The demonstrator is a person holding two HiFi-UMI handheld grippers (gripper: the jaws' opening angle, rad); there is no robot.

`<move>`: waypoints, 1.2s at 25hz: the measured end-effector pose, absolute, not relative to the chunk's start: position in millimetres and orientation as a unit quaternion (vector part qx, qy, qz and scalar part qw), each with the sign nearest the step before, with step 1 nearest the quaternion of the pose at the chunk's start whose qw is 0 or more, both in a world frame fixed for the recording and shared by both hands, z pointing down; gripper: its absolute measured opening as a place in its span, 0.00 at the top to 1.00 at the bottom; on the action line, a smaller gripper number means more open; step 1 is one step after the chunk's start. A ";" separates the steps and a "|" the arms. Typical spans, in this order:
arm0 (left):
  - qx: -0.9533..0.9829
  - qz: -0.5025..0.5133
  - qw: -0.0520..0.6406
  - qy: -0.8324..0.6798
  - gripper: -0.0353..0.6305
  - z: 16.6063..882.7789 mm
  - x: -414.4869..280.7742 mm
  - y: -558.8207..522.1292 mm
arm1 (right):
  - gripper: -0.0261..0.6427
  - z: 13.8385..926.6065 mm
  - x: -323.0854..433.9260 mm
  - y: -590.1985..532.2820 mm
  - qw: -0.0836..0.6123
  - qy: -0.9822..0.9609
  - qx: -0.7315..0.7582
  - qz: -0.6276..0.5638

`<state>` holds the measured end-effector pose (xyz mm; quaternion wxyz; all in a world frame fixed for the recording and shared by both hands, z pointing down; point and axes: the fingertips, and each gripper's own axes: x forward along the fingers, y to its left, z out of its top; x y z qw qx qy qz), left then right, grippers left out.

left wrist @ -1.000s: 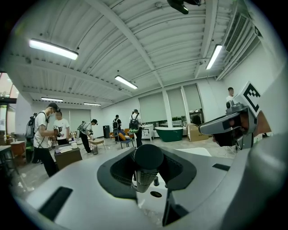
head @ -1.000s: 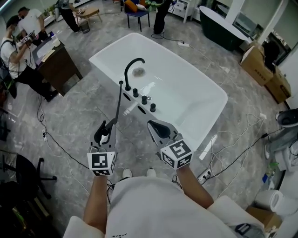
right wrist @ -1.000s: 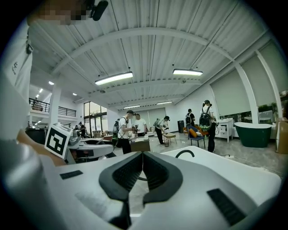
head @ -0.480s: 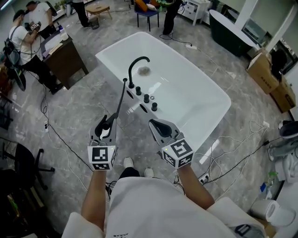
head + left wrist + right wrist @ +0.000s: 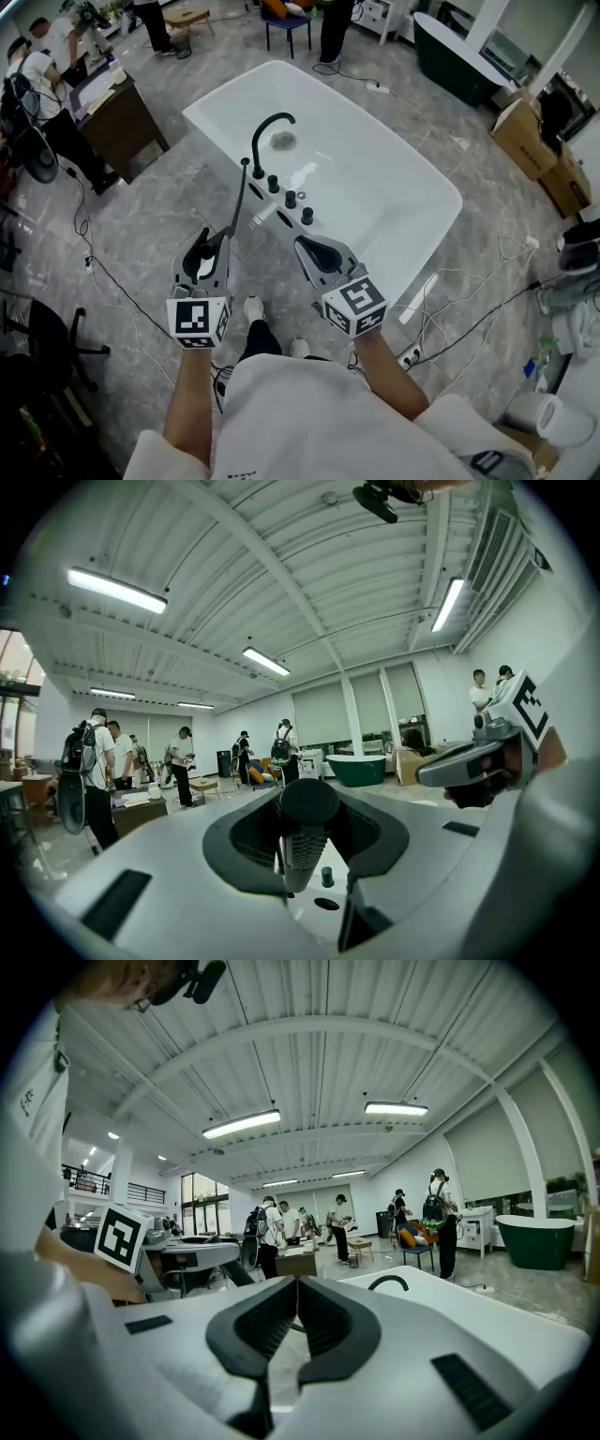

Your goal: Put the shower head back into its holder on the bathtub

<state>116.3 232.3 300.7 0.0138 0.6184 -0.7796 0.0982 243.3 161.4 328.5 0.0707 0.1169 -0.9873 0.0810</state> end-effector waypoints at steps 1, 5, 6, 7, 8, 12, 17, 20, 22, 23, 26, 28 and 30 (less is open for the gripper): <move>0.621 0.095 0.012 -0.778 0.74 298.3 114.9 230.1 | 0.93 329.5 240.4 160.1 0.071 -0.987 0.118 0.082; 0.632 0.085 0.004 -0.771 0.74 291.4 103.7 219.8 | 0.93 337.5 225.1 151.6 0.074 -0.985 0.128 0.088; 0.634 0.083 0.003 -0.769 0.74 290.2 99.4 216.7 | 0.93 338.5 220.5 148.8 0.075 -0.985 0.130 0.089; 0.636 0.082 0.002 -0.767 0.74 288.6 94.4 213.1 | 0.93 338.2 215.3 145.5 0.075 -0.984 0.133 0.089; 0.639 0.082 0.001 -0.765 0.74 286.9 89.0 209.0 | 0.93 336.6 209.3 141.7 0.074 -0.984 0.135 0.087; 0.646 0.076 -0.004 -0.759 0.74 280.1 68.3 193.9 | 0.93 330.3 186.2 125.6 0.072 -0.984 0.141 0.081; 0.657 0.069 -0.010 -0.751 0.75 272.8 43.3 176.9 | 0.93 329.6 158.5 110.0 0.077 -0.983 0.149 0.077; 0.661 0.071 -0.012 -0.747 0.75 271.8 28.1 167.2 | 0.93 328.0 142.3 103.1 0.079 -0.983 0.151 0.073; 0.665 0.073 -0.013 -0.743 0.75 270.4 19.3 160.6 | 0.93 325.5 132.6 98.6 0.079 -0.983 0.153 0.069; 0.667 0.072 -0.013 -0.742 0.75 269.7 14.8 157.3 | 0.93 324.2 127.6 96.0 0.079 -0.983 0.154 0.068; 0.671 0.069 -0.012 -0.738 0.75 269.0 1.7 148.3 | 0.93 323.2 113.1 88.5 0.080 -0.982 0.157 0.069; 0.674 0.067 -0.012 -0.736 0.75 267.9 -6.7 143.7 | 0.93 323.4 103.5 84.3 0.081 -0.981 0.159 0.070; 0.678 0.063 -0.013 -0.733 0.75 264.3 -14.5 140.3 | 0.93 322.0 94.3 80.6 0.079 -0.981 0.162 0.070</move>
